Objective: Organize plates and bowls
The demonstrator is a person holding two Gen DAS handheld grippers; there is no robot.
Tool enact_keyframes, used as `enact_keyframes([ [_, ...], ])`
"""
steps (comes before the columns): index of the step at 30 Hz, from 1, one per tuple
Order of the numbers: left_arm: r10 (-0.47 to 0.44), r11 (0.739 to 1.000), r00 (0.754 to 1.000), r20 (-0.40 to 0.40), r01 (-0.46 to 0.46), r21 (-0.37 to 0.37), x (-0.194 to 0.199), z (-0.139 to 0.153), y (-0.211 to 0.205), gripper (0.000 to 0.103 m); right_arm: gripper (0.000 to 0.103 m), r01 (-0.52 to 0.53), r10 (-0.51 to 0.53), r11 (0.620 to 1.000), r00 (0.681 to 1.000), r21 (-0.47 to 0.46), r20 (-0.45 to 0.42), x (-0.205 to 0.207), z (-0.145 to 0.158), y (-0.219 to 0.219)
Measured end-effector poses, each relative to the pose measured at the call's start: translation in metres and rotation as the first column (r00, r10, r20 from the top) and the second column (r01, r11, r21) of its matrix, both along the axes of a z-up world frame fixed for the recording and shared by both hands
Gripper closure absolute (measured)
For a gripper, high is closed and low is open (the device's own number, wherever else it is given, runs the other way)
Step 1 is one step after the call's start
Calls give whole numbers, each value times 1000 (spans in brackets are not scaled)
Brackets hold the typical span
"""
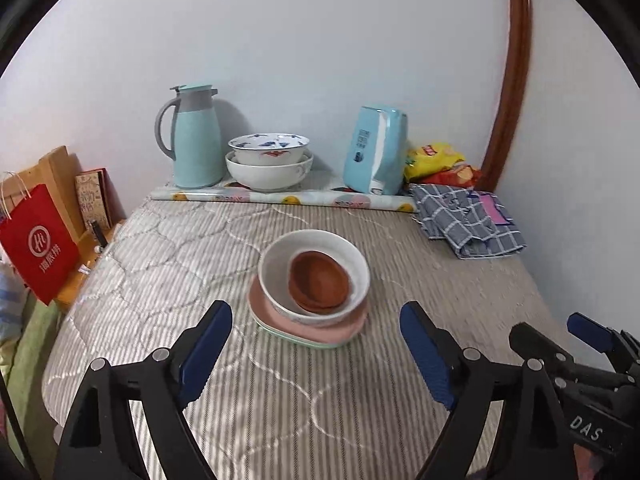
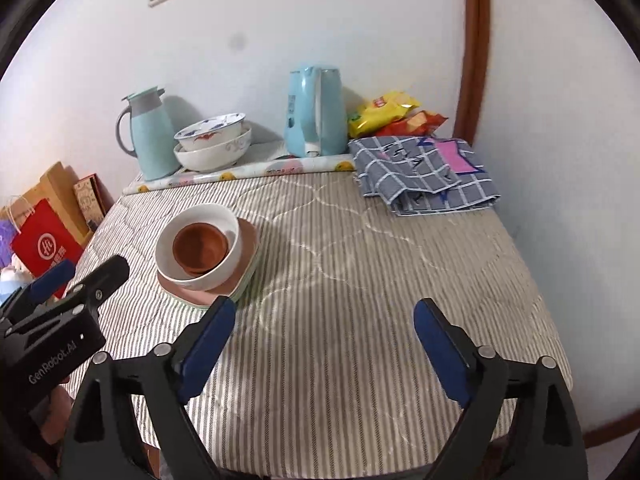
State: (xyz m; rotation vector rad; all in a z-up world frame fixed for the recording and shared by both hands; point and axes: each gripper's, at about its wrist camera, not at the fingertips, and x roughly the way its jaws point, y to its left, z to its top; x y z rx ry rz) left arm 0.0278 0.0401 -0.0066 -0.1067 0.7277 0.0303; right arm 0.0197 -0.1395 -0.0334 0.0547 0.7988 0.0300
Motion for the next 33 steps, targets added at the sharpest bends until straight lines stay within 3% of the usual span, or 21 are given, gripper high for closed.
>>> enact_keyframes([
  [13,-13,1000,1000,-6,13,-5,-20,5,-10,17,7,27,-25,998,999,-49,44,-27,7,-13],
  [33,-25,1000,1000,-9,25,-15,-29,8,-11,17,7,43,-42,999,998,-25,53,-41,16,-15],
])
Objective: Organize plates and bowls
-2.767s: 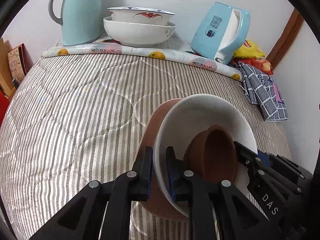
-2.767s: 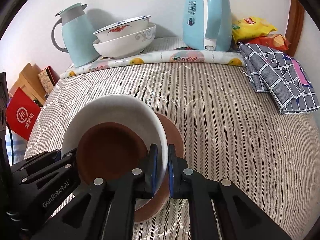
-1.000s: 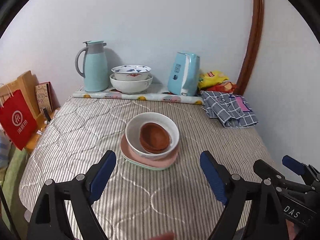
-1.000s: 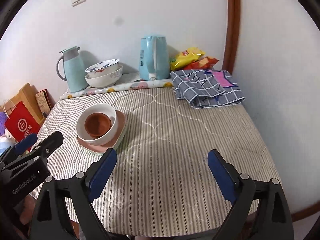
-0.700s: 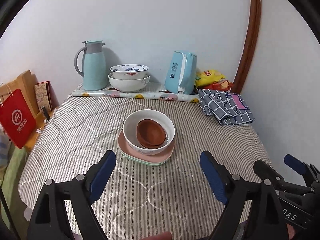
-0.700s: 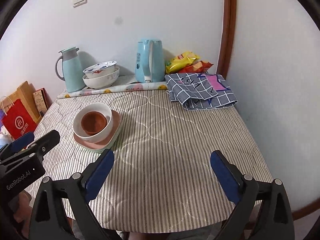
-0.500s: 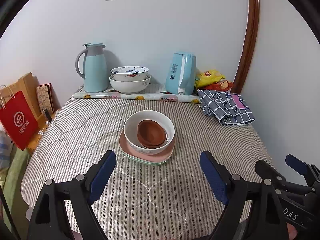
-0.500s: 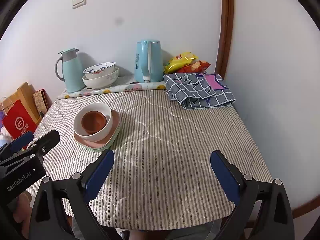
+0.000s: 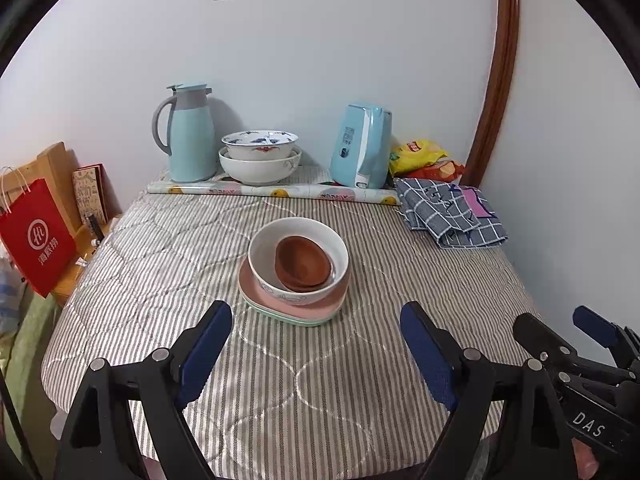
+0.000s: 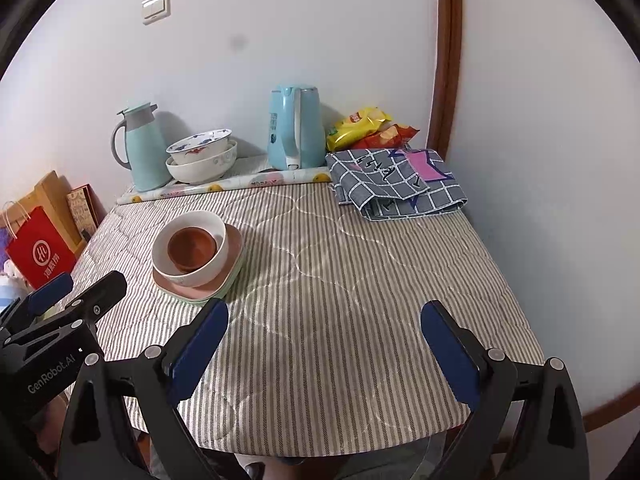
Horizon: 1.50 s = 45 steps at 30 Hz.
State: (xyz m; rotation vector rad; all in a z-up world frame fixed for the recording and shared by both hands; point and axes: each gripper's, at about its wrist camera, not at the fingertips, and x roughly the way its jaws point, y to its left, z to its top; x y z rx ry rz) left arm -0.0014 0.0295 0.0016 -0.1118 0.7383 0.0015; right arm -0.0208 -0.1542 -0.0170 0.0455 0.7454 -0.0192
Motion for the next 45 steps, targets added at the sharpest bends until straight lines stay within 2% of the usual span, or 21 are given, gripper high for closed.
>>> enact_keyframes([
  [45,19,1000,1000,25,-20,21,-5,5,0,17,7,-17,17,1000,1000,4,-4,-6,-1,7],
])
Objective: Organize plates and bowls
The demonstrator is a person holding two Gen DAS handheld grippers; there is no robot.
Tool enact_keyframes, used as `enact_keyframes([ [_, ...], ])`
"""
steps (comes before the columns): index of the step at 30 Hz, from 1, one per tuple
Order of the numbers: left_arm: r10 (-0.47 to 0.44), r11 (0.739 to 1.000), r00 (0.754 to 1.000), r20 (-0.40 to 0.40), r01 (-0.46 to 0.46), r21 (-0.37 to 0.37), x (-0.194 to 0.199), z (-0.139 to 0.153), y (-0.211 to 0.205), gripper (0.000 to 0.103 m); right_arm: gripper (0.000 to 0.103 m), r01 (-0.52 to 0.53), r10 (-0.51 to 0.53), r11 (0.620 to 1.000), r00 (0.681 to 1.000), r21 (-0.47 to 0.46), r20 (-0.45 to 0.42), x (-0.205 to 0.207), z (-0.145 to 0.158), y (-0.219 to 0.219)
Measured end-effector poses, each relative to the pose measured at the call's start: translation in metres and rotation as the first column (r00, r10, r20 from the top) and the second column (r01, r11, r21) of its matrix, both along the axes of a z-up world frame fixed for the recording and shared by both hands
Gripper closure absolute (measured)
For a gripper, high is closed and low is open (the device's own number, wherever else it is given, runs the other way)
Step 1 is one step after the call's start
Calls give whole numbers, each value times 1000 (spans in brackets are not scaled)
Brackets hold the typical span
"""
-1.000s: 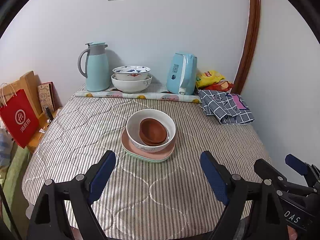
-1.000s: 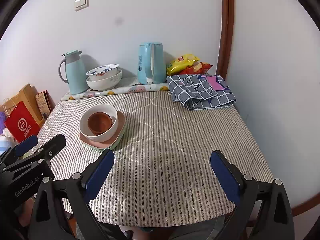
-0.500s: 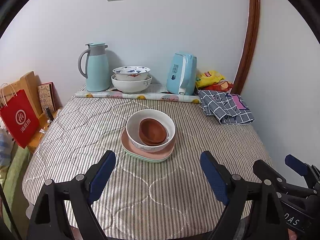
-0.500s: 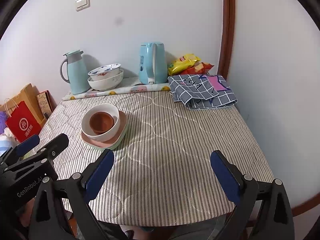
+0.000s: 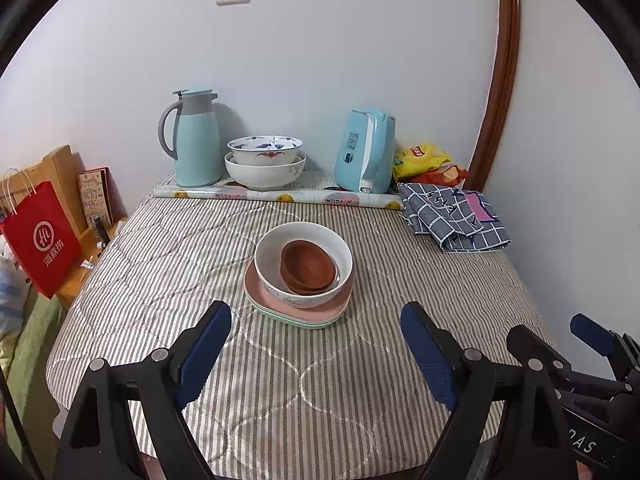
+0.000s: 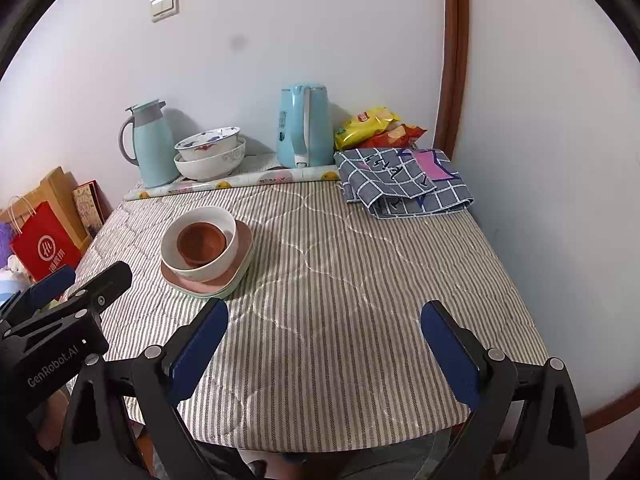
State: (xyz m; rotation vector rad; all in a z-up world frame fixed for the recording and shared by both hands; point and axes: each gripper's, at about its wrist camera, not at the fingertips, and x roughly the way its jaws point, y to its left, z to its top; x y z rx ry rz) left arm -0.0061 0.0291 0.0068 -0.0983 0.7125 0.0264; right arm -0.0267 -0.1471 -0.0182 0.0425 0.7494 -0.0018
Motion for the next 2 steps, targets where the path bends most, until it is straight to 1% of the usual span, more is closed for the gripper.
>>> enact_keyframes([
  [2,-1,1000,1000,2,1,22,1,-1,-2,17,7,0,0,1000,1000,-1,-2,1,-1,0],
])
